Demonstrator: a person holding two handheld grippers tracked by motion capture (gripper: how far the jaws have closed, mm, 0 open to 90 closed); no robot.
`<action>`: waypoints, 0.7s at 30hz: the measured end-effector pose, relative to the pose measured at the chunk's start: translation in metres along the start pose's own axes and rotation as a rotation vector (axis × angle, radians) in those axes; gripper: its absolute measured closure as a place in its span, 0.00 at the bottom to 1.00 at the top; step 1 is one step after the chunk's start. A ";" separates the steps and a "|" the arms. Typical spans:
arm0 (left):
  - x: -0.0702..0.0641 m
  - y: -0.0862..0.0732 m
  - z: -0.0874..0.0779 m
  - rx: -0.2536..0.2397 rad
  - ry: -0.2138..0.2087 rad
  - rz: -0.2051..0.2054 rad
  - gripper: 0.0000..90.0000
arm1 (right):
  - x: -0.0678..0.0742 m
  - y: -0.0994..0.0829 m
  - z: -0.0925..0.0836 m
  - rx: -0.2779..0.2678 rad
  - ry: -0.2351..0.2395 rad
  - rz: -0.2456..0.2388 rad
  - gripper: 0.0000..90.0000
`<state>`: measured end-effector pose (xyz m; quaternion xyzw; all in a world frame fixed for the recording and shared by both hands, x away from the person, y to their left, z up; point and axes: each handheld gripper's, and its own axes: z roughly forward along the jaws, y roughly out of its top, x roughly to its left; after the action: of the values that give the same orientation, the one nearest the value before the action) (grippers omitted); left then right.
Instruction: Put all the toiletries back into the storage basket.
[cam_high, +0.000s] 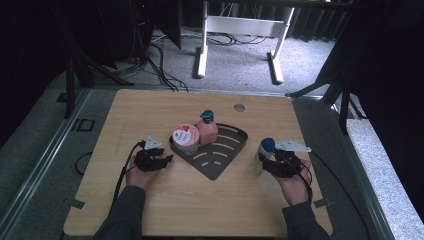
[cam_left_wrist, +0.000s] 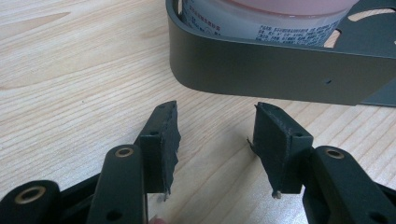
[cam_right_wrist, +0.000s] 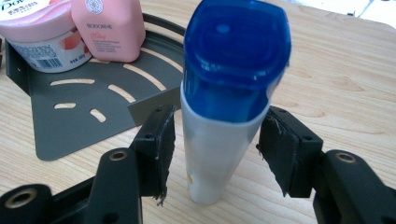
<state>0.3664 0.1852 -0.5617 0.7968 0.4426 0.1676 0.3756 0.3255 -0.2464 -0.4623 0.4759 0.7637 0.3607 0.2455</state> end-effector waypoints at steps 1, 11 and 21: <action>0.000 0.000 0.000 0.000 0.000 -0.001 0.56 | 0.000 0.001 0.000 0.005 0.001 -0.005 0.51; 0.000 0.000 0.000 0.000 0.000 -0.001 0.56 | -0.001 0.016 0.005 0.060 0.012 -0.010 0.53; 0.000 0.000 0.000 0.000 -0.001 -0.002 0.56 | -0.001 0.022 0.011 0.116 0.004 -0.030 0.58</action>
<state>0.3664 0.1852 -0.5617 0.7964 0.4431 0.1671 0.3760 0.3457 -0.2377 -0.4518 0.4772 0.7909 0.3128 0.2213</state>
